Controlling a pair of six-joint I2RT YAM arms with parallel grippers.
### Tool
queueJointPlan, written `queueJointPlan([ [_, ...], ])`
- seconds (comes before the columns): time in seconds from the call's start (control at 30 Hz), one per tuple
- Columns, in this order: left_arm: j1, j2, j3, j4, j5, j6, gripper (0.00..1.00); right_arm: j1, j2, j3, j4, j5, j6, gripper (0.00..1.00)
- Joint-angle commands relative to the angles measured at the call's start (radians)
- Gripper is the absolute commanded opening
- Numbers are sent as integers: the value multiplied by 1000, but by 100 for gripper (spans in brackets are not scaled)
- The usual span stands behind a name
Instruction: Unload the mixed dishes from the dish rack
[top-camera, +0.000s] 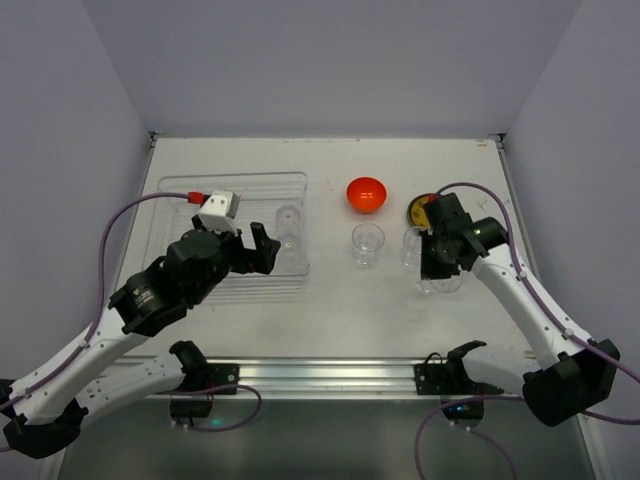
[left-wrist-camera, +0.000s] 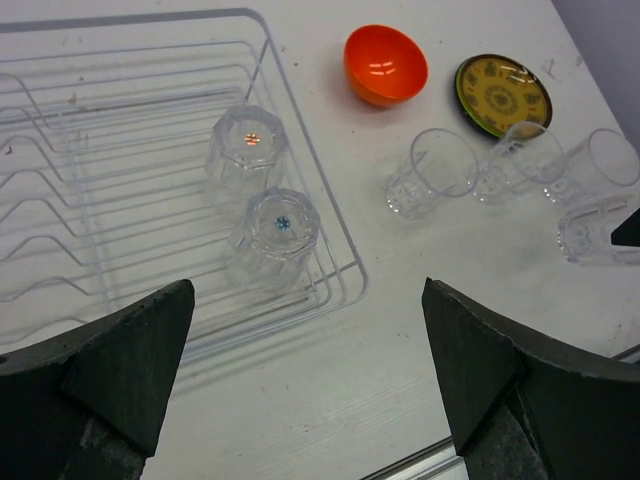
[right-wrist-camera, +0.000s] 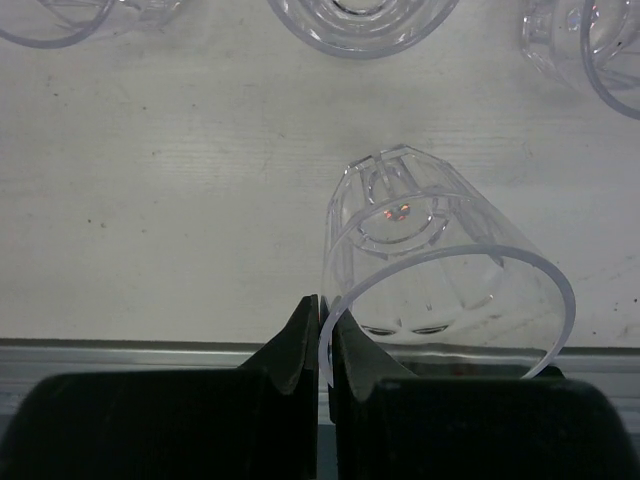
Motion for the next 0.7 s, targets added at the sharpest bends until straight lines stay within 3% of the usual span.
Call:
queueJointPlan([
  [0.0,0,-30,1,-67,-65,66,100,21,28,0,-4,99,30,0],
  [0.3,0,-92,-131,-67,-195,43,100,11,41,-34,23,142,67,0],
  [0.47,0,-157,-173,-110,-283,-28,100,-165,25,-37,28,136,95,0],
  [0.67,0,-220,-208,-95,-346,-19,100,-255,-3,-96,69,96,144,0],
])
